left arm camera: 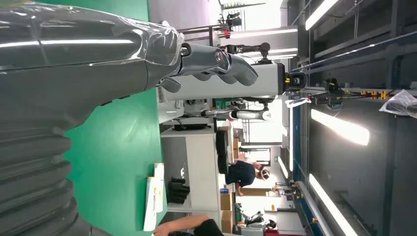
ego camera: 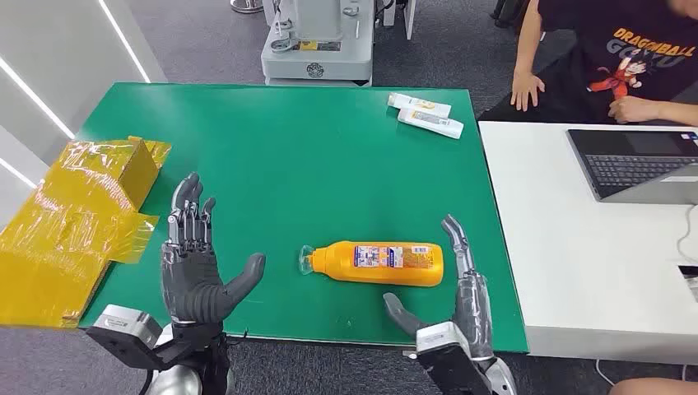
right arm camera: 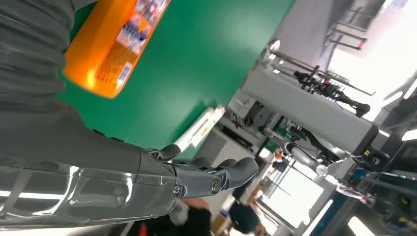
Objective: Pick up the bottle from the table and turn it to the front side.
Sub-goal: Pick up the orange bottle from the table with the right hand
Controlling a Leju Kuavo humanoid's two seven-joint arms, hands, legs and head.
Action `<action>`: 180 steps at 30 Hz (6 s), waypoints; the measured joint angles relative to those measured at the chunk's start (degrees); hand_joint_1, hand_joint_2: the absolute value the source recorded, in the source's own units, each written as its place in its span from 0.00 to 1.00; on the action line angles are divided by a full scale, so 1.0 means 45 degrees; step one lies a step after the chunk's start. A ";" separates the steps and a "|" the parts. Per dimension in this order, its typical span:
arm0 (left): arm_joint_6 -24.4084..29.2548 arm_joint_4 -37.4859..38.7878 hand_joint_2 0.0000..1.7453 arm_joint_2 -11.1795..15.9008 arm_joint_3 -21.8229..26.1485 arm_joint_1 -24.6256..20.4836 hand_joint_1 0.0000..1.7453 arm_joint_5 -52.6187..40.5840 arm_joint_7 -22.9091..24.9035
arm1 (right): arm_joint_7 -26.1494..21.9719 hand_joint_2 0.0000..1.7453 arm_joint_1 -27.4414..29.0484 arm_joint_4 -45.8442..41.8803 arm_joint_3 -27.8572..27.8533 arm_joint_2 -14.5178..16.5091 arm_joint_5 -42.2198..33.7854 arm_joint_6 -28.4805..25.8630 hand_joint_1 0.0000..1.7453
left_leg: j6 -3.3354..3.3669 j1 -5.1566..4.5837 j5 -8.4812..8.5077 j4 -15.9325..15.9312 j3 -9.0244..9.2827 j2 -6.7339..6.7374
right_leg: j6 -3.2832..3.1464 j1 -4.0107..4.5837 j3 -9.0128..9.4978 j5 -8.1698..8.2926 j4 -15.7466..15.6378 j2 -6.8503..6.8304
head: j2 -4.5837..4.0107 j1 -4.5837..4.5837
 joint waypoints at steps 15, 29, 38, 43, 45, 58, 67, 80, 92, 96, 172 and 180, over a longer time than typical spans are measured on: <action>-0.0449 0.0000 1.00 0.0103 0.0000 -0.0015 0.00 0.0308 -0.0307 | 0.0397 1.00 -0.0142 -0.0363 -0.0832 -0.1811 0.1121 0.2401 0.00 | 0.0010 -0.0007 -0.0006 0.0007 0.0000 0.0000 | 0.0003 -0.0005 0.0005 0.0002 -0.0009 -0.0002 | 0.0000 -0.0004; -0.1083 0.0009 1.00 0.0379 0.0000 -0.0671 0.00 0.0771 -0.0396 | -0.0455 1.00 -1.0764 0.2709 -0.0080 -0.9636 -0.7282 1.3569 0.00 | 0.0041 -0.0018 0.0006 0.0029 0.0033 0.0088 | 0.0019 -0.0017 0.0018 0.0049 0.0017 0.0079 | 0.0000 -0.0006; -0.0911 0.0010 1.00 0.0440 0.0000 -0.0718 0.00 0.0976 -0.0514 | -0.0523 1.00 -1.6488 0.6356 0.5758 -0.8046 -0.9010 1.2993 0.00 | 0.0025 -0.0002 0.0027 0.0021 0.0025 0.0024 | 0.0017 -0.0002 0.0018 0.0041 0.0032 0.0025 | 0.0000 -0.0006; -0.0963 0.0016 1.00 0.0470 0.0000 -0.0724 0.00 0.0973 -0.0566 | -0.0950 1.00 -1.6943 0.7728 0.7141 -0.7014 -0.8935 1.2089 0.00 | 0.0025 -0.0002 0.0027 0.0021 0.0023 0.0018 | 0.0016 -0.0001 0.0019 0.0038 0.0030 0.0019 | 0.0000 -0.0007; -0.0994 0.0029 1.00 0.0471 0.0000 -0.0735 0.00 0.1029 -0.0588 | -0.1225 1.00 -1.6855 0.8368 0.7544 -0.6522 -0.8707 1.1559 0.00 | 0.0025 -0.0002 0.0027 0.0022 0.0023 0.0018 | 0.0016 -0.0002 0.0019 0.0038 0.0028 0.0019 | 0.0000 -0.0006; -0.1047 0.0239 1.00 0.0469 -0.0062 -0.1029 0.00 0.1325 -0.0554 | -0.2135 1.00 -1.4565 1.0600 0.7958 -0.4789 -0.7246 1.0061 0.00 | 0.0024 -0.0004 0.0024 0.0026 0.0021 0.0001 | 0.0018 -0.0003 0.0016 0.0036 0.0014 0.0008 | 0.0000 -0.0005; -0.1179 0.0650 1.00 0.0456 -0.0244 -0.1522 0.00 0.1334 -0.0452 | -0.2502 1.00 -1.3053 1.1253 0.7393 -0.4654 -0.6972 0.9915 0.00 | 0.0025 -0.0006 0.0025 0.0027 0.0020 0.0002 | 0.0019 -0.0005 0.0017 0.0037 0.0015 0.0007 | 0.0000 -0.0005; -0.1095 0.0833 1.00 0.0460 -0.0276 -0.1600 0.00 0.1441 -0.0452 | -0.2527 1.00 -1.2200 1.1597 0.6992 -0.4648 -0.6855 0.9930 0.00 | 0.0025 -0.0005 0.0024 0.0025 0.0020 0.0002 | 0.0019 -0.0004 0.0016 0.0036 0.0016 0.0007 | 0.0000 -0.0005; -0.0996 0.0861 1.00 0.0461 -0.0374 -0.1601 0.00 0.1665 -0.0487 | -0.2313 1.00 -1.1801 1.1322 0.6657 -0.5011 -0.6821 0.9944 0.00 | 0.0026 -0.0007 0.0023 0.0027 0.0021 0.0003 | 0.0019 -0.0006 0.0016 0.0036 0.0012 0.0009 | 0.0000 -0.0005; -0.0991 0.0880 1.00 0.0461 -0.0382 -0.1600 0.00 0.1731 -0.0511 | -0.2320 1.00 -1.1655 1.1189 0.6564 -0.5191 -0.6790 0.9859 0.00 | 0.0026 -0.0007 0.0023 0.0027 0.0021 0.0003 | 0.0019 -0.0005 0.0016 0.0036 0.0013 0.0008 | 0.0000 -0.0005; -0.0617 0.2142 1.00 0.0347 -0.0971 -0.2591 0.00 0.2557 -0.0646 | -0.2939 1.00 -1.1569 1.3841 0.6628 -0.2738 -0.5734 0.9542 0.80 | 0.0023 -0.0005 0.0026 0.0026 0.0067 0.0019 | 0.0017 -0.0004 0.0051 0.0040 0.0015 0.0025 | 0.0000 -0.0006; -0.0567 0.2142 1.00 0.0361 -0.0971 -0.2505 0.00 0.2560 -0.0636 | -0.3001 1.00 -1.1485 1.3839 0.6449 -0.2754 -0.5722 0.9545 0.93 | 0.0023 -0.0006 0.0026 0.0027 0.0081 0.0016 | 0.0017 -0.0005 0.0070 0.0040 0.0014 0.0023 | 0.0000 -0.0005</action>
